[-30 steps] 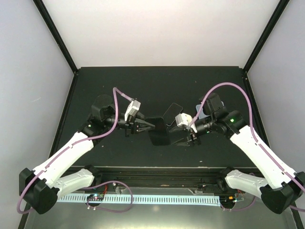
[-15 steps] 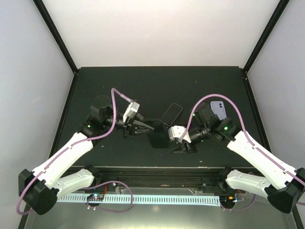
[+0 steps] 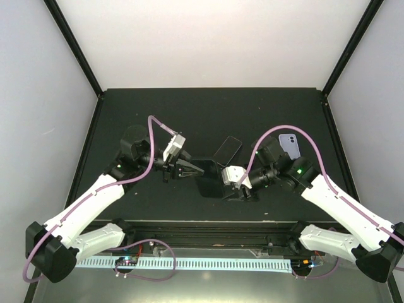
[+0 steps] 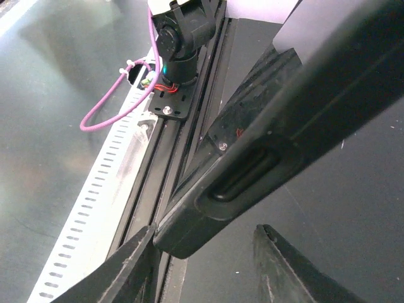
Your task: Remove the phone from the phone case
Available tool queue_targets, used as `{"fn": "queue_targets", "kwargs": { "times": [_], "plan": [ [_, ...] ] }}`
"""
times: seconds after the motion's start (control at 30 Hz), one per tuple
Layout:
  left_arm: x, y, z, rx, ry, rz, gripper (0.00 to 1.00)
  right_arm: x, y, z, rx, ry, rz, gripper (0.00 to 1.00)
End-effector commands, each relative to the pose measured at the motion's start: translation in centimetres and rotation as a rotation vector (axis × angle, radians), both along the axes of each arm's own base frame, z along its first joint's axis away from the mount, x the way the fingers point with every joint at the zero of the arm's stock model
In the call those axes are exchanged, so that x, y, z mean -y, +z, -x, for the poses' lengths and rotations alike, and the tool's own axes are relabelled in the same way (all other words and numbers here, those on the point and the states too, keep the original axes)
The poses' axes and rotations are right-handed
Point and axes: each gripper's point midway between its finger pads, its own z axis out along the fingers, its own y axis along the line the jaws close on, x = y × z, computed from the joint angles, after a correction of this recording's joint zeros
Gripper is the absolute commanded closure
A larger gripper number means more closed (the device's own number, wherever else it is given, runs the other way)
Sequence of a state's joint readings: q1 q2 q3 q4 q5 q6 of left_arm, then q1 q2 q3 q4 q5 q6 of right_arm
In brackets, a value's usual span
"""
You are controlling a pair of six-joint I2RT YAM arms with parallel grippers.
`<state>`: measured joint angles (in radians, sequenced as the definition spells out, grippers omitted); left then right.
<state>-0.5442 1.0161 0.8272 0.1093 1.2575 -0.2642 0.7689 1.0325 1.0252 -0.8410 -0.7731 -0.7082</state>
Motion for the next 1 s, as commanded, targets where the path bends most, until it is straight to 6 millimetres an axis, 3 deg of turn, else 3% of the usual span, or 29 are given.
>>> {"fn": "queue_targets", "kwargs": {
  "times": [0.0,0.13,0.37,0.97],
  "plan": [
    [-0.2,1.6,0.6,0.06,-0.046,0.046,0.98,-0.4,1.8,0.5,0.004,0.027,-0.051,0.61],
    [-0.1,1.7,0.7,0.051,-0.062,0.05,0.98,-0.3,2.2,0.5,0.016,0.027,-0.059,0.71],
    [-0.2,1.7,0.9,0.037,-0.079,0.051,0.99,-0.1,1.4,0.1,0.056,0.021,-0.031,0.79],
    [0.2,1.4,2.8,-0.015,-0.202,0.037,0.98,0.0,1.4,-0.9,0.178,0.053,0.007,0.88]
  ]
}}
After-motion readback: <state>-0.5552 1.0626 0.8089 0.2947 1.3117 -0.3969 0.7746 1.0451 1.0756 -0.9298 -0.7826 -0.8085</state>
